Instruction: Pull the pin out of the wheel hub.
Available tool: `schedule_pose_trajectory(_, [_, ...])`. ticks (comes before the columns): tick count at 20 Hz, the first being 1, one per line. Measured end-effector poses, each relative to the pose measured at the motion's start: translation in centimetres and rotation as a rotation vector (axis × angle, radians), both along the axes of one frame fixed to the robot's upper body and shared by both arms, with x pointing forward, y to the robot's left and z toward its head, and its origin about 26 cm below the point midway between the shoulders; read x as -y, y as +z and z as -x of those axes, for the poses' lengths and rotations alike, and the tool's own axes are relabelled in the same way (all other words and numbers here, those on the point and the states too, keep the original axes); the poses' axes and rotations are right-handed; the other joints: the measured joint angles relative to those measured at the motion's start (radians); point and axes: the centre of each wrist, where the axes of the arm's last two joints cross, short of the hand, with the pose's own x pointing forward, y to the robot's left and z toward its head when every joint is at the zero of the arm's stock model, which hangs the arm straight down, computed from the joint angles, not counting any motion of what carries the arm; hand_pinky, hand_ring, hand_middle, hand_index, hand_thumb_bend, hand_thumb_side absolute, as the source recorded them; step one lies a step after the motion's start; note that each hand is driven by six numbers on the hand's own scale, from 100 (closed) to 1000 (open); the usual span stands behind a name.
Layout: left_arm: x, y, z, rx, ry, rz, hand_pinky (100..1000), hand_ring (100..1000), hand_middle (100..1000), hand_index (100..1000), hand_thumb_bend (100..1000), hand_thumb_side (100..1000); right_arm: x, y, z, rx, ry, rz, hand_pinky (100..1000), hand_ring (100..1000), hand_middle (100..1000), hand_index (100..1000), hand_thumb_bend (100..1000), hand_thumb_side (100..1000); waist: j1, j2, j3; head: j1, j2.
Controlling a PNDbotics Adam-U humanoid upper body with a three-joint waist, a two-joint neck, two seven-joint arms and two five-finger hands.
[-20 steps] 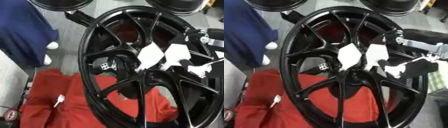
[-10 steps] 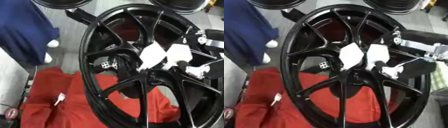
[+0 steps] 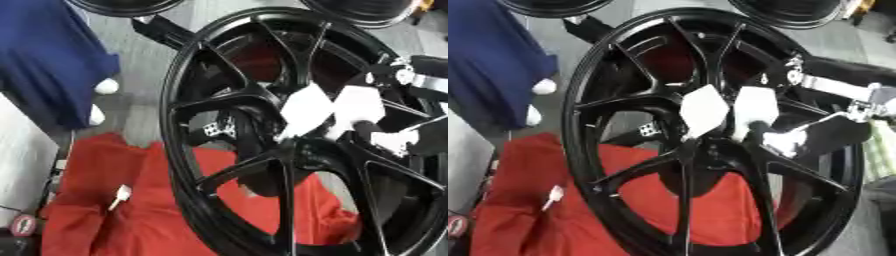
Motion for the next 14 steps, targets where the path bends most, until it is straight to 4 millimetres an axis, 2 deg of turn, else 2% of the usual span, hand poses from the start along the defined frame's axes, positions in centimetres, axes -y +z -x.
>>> schedule_pose_trajectory(2, [0.0, 0.0, 0.0, 0.0, 0.0, 0.0, 804, 772, 697, 825, 156, 624, -0.01, -0.04, 0.0, -0.004, -0.007, -0.018, 601, 502, 396, 529, 100, 198, 0.0, 0.0, 0.0, 0.0, 0.0])
schedule_pose_trajectory(3, [0.0, 0.0, 0.0, 0.0, 0.0, 0.0, 804, 772, 697, 825, 156, 624, -0.01, -0.04, 0.0, -0.006, -0.011, -0.027, 595, 499, 393, 525, 100, 183, 0.0, 0.0, 0.0, 0.0, 0.0])
schedule_pose_trajectory(4, [0.0, 0.0, 0.0, 0.0, 0.0, 0.0, 805, 772, 697, 825, 155, 625, -0.01, -0.04, 0.0, -0.008, -0.014, -0.035, 557, 476, 368, 500, 100, 100, 0.0, 0.0, 0.0, 0.001, 0.0])
schedule_pose_trajectory(8, [0.0, 0.0, 0.0, 0.0, 0.0, 0.0, 805, 772, 697, 824, 153, 627, -0.01, -0.05, 0.0, -0.014, -0.02, -0.059, 507, 442, 329, 456, 100, 100, 0.0, 0.0, 0.0, 0.001, 0.0])
schedule_pose_trajectory(14, [0.0, -0.01, 0.0, 0.0, 0.0, 0.001, 806, 772, 699, 825, 151, 627, -0.01, -0.04, 0.0, -0.006, -0.016, -0.08, 483, 423, 275, 386, 100, 100, 0.0, 0.0, -0.002, 0.005, 0.0])
